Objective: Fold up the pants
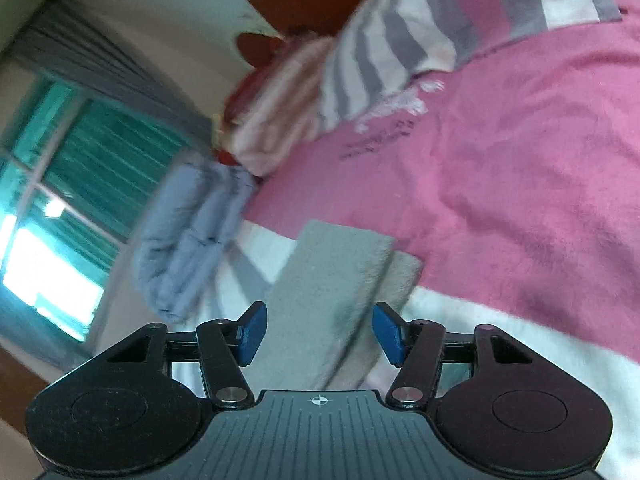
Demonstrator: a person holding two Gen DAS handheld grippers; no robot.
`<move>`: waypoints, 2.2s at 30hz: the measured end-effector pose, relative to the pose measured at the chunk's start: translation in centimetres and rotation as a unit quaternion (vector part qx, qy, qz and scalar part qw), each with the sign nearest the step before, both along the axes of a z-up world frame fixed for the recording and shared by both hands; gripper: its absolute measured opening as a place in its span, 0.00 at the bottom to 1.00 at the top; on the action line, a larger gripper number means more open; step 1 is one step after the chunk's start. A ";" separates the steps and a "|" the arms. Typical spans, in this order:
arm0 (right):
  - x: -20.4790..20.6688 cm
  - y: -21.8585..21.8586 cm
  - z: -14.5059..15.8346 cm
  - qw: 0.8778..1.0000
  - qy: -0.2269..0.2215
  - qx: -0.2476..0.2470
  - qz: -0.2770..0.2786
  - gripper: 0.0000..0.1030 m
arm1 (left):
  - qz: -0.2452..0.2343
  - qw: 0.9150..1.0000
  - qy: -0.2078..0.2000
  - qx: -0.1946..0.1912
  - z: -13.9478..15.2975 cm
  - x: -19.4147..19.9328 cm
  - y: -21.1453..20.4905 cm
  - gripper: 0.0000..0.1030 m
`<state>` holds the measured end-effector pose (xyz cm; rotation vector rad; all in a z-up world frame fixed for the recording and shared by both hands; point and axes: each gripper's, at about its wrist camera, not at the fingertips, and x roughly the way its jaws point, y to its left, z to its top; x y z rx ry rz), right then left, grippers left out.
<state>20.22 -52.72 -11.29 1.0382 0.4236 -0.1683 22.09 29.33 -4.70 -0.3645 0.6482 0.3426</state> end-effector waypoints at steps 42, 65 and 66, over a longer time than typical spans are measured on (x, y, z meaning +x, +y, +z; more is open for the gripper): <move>1.7 -1.8 -1.0 0.997 0.064 0.013 0.041 0.39 | -0.032 0.999 0.029 0.015 -0.1 1.1 0.1 0.47; -3.1 10.8 1.9 0.988 -0.005 0.033 0.153 0.33 | 0.020 0.999 -0.035 -0.010 0.5 -5.8 -8.8 0.78; -3.0 12.2 1.6 0.985 -0.003 0.049 0.164 0.33 | 0.016 0.999 -0.039 -0.015 0.2 -6.3 -9.6 0.79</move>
